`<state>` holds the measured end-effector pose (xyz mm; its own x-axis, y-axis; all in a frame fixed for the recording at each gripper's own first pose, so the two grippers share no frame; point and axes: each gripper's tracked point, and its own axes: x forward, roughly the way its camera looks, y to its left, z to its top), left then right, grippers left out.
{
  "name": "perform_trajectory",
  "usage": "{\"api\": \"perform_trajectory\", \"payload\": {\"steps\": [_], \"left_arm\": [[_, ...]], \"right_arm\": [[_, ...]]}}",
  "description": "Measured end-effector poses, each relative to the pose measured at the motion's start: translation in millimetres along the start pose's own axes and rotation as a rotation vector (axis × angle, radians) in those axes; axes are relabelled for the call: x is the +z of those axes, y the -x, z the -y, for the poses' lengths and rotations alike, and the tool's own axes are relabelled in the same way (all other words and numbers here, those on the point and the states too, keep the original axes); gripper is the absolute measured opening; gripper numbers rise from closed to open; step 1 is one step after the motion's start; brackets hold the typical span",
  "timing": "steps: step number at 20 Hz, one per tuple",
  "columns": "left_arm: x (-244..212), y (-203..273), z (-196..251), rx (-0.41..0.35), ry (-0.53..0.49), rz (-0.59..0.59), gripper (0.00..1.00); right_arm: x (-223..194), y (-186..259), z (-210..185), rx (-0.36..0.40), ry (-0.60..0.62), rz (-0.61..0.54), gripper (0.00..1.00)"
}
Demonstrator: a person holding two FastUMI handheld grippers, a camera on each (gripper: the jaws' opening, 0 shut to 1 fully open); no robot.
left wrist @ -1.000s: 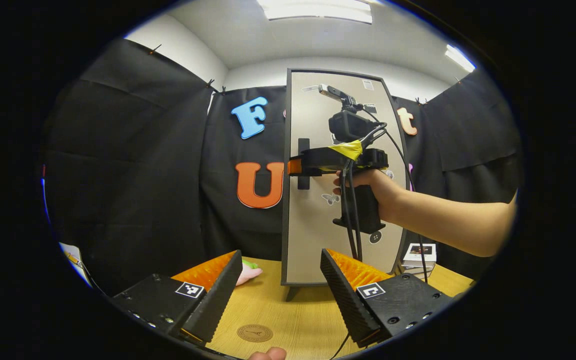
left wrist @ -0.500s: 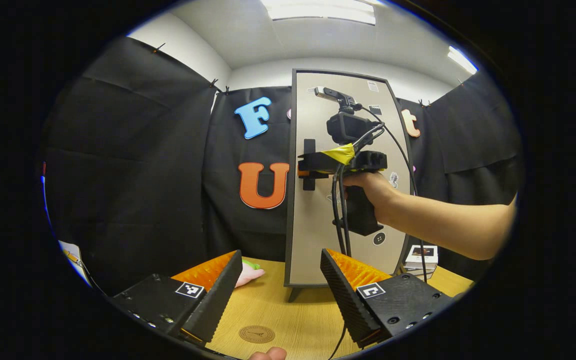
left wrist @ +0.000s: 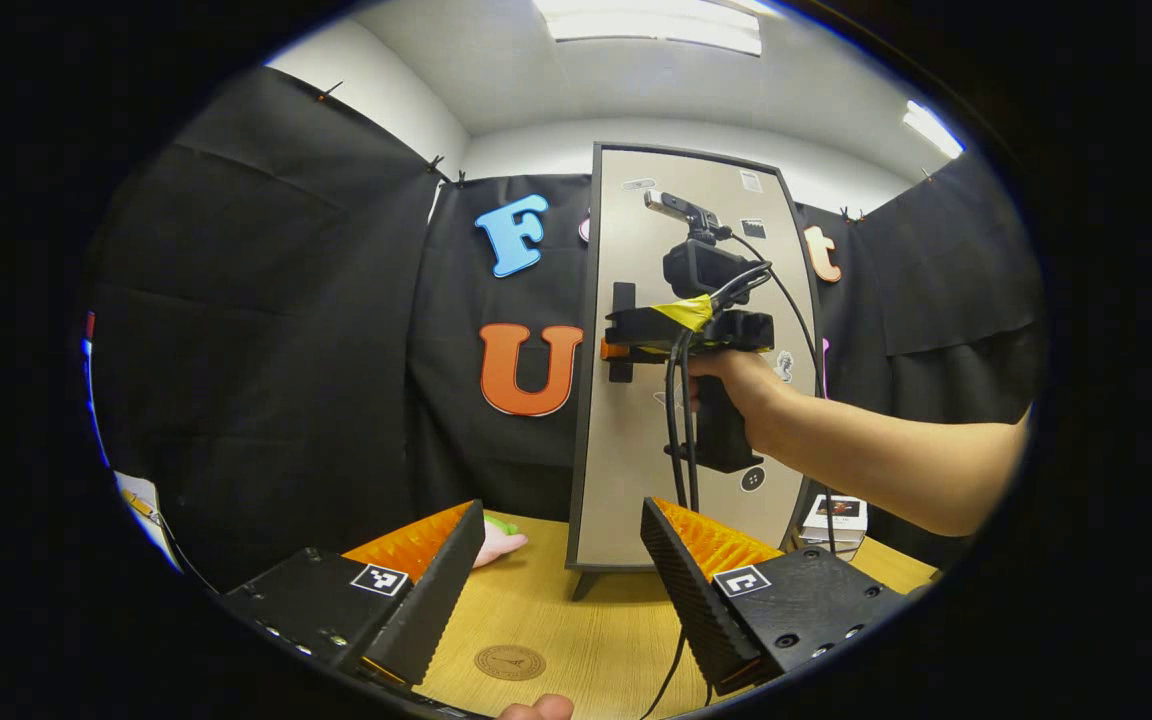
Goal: Open the cabinet door with the right hand, grasp the bottle in the cabinet with the left hand and place it on the coaster, then close the cabinet door with the right hand.
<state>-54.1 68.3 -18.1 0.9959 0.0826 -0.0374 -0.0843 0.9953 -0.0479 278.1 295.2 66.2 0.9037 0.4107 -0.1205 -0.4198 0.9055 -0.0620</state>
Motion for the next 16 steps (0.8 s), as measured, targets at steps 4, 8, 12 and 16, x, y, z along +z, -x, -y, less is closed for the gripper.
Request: {"api": "perform_trajectory", "payload": {"steps": [4, 8, 12, 16], "left_arm": [[3.6, 4.5, -4.5, 0.011, -0.004, 0.012, 0.95], [3.9, 0.2, -16.4, 0.026, -0.001, 0.020, 0.95], [2.3, 5.8, -18.4, 0.041, -0.005, 0.017, 0.95], [-1.1, 10.0, -18.8, 0.043, -0.012, 0.003, 0.95]], "right_arm": [[-1.2, 7.5, -3.3, 0.010, 0.049, 0.011, 0.26], [-1.3, 25.2, -9.8, 0.071, 0.021, 0.010, 0.21], [-1.5, 61.4, -20.7, 0.119, 0.028, 0.019, 0.20], [-2.4, 93.0, -19.5, 0.147, 0.036, 0.039, 0.20]]}}
